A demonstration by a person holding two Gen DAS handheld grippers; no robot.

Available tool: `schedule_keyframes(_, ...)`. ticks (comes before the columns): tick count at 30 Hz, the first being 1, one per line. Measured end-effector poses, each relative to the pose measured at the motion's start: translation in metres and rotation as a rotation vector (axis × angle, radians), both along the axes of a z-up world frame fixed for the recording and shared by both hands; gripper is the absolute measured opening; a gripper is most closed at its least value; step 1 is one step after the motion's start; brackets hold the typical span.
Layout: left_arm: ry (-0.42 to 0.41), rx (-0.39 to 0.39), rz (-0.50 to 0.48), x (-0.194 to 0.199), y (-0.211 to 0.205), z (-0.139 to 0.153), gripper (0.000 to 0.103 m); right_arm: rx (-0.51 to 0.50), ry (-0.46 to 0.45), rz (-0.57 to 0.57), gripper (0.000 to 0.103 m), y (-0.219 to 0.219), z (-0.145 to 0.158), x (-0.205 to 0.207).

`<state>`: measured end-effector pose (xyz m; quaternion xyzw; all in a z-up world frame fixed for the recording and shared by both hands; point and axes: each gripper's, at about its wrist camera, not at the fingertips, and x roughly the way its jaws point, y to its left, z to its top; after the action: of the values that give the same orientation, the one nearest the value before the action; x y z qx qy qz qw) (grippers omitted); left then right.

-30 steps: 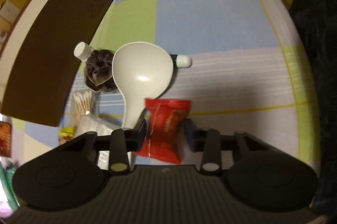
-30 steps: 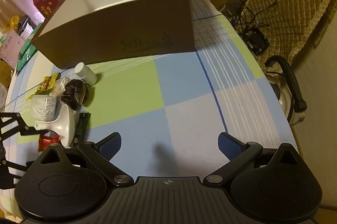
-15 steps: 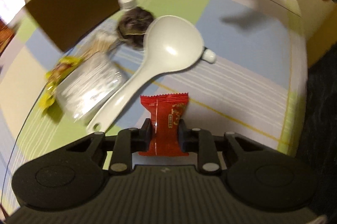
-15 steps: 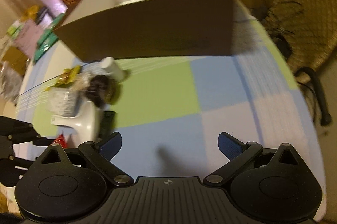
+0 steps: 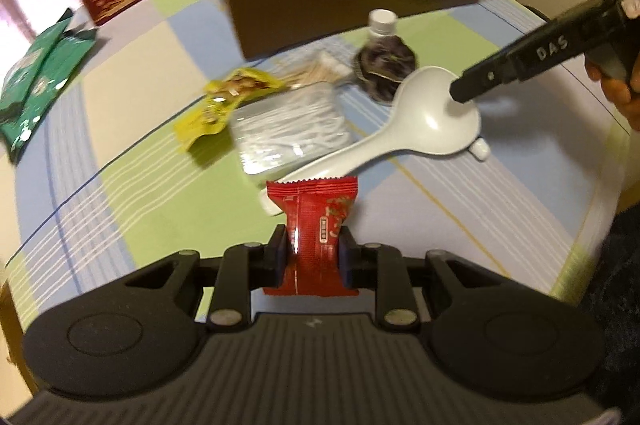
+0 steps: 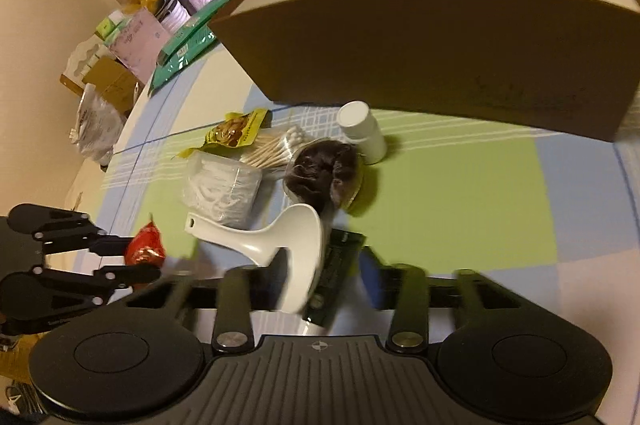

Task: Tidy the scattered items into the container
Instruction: 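Grasp the red candy packet with the left gripper, then grasp the white spoon with the right gripper while the left holds the candy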

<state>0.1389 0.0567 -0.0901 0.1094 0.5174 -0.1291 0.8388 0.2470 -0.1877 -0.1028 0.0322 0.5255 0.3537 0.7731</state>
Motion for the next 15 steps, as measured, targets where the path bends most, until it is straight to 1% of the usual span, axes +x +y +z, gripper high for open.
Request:
schedule_keyframes(4,-0.008,0.003,0.054,0.0,0.012,0.004,0.021,-0.01,-0.003,-0.002,0.042,0.008,-0.005,0.005)
schedule_keyframes(6,-0.01,0.006,0.08,0.001,0.018,0.005,0.021,-0.01,0.002,0.004,0.028,0.011,-0.007,0.006)
schedule_keyframes(7,-0.013,0.008,0.089,0.001,0.02,0.006,0.021,-0.008,0.01,0.004,0.018,0.012,-0.008,0.006)
schedule_keyframes(10,-0.018,0.006,0.106,0.001,0.024,0.008,0.021,-0.014,0.019,-0.013,0.016,0.011,-0.011,0.006)
schedule_keyframes(11,-0.02,0.005,0.111,0.001,0.025,0.008,0.021,-0.01,0.018,-0.014,0.006,0.01,-0.01,0.006)
schedule_keyframes(15,-0.021,0.007,0.12,0.002,0.026,0.008,0.021,0.005,0.029,-0.013,0.006,0.005,-0.007,0.004)
